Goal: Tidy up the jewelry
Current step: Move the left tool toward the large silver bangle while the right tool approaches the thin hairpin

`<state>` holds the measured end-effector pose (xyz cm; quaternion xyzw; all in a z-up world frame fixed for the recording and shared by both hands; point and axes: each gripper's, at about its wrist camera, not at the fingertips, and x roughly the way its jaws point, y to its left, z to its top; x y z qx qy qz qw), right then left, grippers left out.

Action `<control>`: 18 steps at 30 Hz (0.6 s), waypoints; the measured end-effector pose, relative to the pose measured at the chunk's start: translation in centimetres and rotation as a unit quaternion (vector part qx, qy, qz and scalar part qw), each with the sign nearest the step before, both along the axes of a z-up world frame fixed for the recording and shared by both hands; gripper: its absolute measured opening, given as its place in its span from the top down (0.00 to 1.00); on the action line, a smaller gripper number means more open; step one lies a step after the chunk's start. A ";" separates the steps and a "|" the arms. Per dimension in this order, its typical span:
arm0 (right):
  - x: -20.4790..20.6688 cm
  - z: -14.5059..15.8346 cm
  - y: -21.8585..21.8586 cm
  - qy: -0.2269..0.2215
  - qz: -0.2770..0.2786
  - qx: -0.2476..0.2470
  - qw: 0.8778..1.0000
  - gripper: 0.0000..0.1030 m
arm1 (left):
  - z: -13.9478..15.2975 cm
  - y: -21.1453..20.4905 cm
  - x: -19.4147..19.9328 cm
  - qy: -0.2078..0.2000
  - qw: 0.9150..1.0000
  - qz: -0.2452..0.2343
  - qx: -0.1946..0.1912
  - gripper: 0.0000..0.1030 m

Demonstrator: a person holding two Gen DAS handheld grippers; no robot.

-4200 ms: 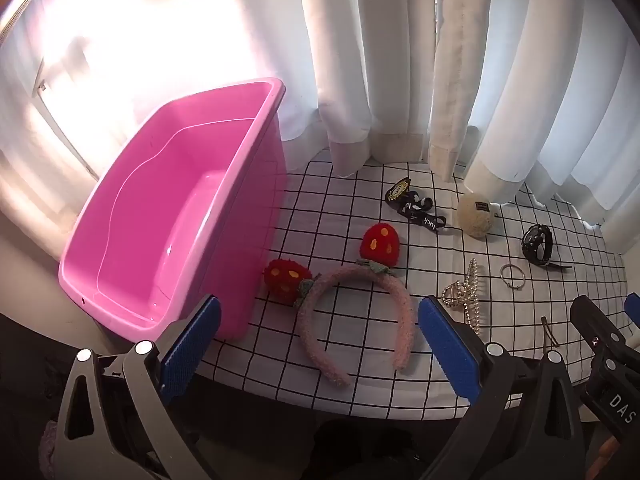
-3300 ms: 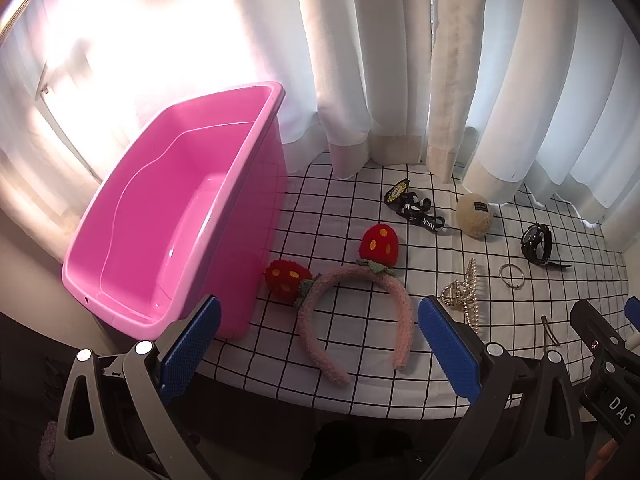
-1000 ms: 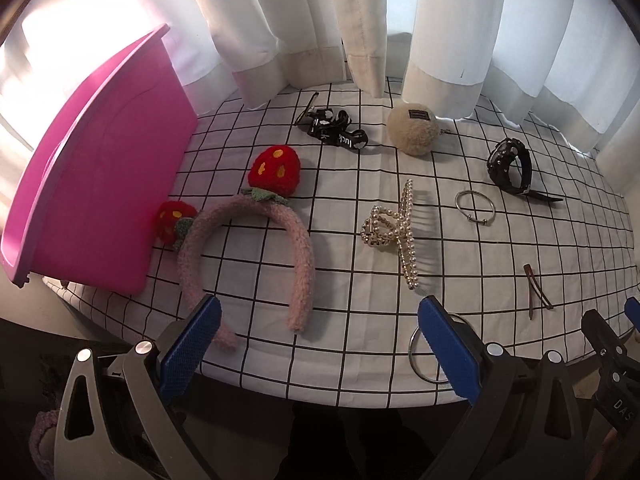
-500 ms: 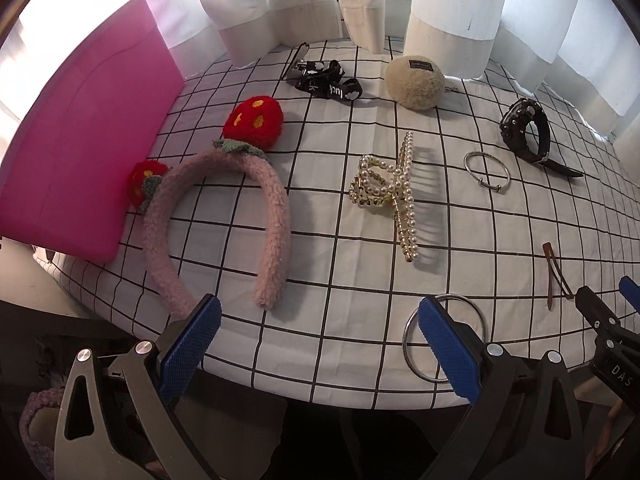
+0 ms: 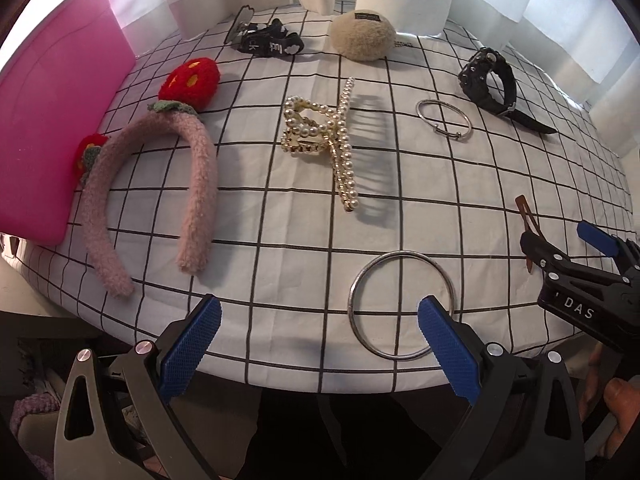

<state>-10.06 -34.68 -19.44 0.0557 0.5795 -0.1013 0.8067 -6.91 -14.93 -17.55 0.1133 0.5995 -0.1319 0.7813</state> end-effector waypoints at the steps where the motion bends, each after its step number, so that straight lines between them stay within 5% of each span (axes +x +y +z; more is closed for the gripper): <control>1: -0.1 -0.1 -0.1 0.000 0.000 0.004 1.000 0.10 | -0.1 -0.4 -0.2 0.003 1.000 -0.008 -0.006 0.06; 13: 0.1 -0.8 -0.6 -0.010 0.004 0.009 1.000 0.10 | -2.9 -3.8 -1.1 0.033 0.998 -0.053 -0.026 0.06; 18: -0.2 -0.8 -0.3 -0.016 0.007 0.006 1.000 0.10 | -3.7 -4.3 -1.3 0.010 0.998 -0.064 -0.003 0.05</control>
